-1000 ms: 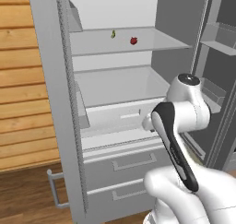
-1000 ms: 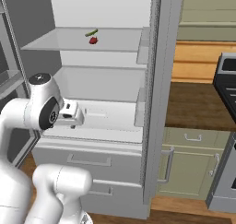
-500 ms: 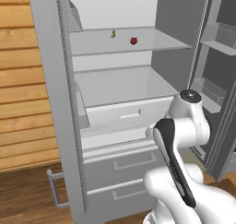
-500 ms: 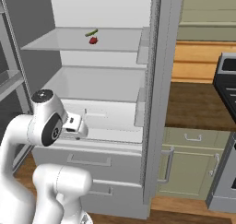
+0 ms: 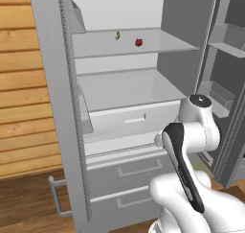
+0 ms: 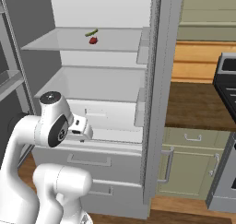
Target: Take the strawberry from the fridge and place it on top of the pancake, located on the dining counter.
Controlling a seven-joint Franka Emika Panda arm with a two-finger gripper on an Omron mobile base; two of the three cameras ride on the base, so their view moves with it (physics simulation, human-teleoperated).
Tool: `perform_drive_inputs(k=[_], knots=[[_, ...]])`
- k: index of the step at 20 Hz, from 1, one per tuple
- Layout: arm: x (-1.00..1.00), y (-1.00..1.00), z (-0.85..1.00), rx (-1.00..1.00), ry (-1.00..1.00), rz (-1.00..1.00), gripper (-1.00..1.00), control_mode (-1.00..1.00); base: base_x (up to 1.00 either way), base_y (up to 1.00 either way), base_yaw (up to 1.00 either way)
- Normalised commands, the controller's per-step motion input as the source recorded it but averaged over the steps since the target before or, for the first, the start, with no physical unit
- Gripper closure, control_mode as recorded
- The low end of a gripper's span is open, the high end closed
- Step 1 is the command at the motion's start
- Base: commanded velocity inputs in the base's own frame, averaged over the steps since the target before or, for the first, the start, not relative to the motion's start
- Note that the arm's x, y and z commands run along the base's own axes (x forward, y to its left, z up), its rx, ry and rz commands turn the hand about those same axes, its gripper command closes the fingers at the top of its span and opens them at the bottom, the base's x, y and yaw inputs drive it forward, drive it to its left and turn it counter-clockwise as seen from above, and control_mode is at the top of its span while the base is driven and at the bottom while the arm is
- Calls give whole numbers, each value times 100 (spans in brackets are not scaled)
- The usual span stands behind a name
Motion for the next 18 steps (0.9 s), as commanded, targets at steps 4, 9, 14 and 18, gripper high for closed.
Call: perform_drive_inputs(k=[4,9,14,18], knots=[[0,0,0,0,0,0,-100,-100,0,0,0],[0,0,0,0,0,0,-100,-100,0,0,0],[0,0,0,0,0,0,-100,100,20,0,5],[0,0,0,0,0,0,-100,100,39,0,11]])
